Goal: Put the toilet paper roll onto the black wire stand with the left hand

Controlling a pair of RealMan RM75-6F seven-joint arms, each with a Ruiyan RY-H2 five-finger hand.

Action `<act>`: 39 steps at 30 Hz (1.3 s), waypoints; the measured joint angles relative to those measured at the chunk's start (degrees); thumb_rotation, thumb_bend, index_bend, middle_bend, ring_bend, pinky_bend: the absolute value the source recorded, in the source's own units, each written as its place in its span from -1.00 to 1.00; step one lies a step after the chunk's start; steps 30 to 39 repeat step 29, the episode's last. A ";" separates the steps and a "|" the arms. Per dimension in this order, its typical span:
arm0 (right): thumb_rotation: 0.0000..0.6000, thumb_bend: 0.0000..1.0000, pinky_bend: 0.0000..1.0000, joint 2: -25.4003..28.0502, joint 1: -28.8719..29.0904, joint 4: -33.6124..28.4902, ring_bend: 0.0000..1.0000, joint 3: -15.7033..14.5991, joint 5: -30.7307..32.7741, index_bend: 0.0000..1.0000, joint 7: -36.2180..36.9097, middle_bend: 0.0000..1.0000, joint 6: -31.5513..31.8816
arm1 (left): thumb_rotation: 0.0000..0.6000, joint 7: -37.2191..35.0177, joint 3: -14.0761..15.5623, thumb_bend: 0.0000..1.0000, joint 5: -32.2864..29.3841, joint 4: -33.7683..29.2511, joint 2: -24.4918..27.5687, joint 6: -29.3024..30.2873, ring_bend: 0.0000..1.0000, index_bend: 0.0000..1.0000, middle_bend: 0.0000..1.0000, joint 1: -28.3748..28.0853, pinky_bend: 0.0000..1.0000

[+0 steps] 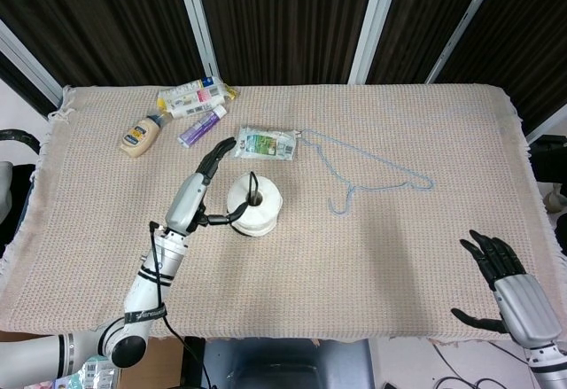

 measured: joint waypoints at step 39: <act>1.00 -0.77 -1.00 -3.48 1.11 -1.11 -1.00 -0.84 -0.52 -1.00 -8.04 -1.00 -4.40 | 1.00 12.57 30.44 -0.15 26.19 11.37 17.47 28.84 -1.00 -1.00 -1.00 36.21 -1.00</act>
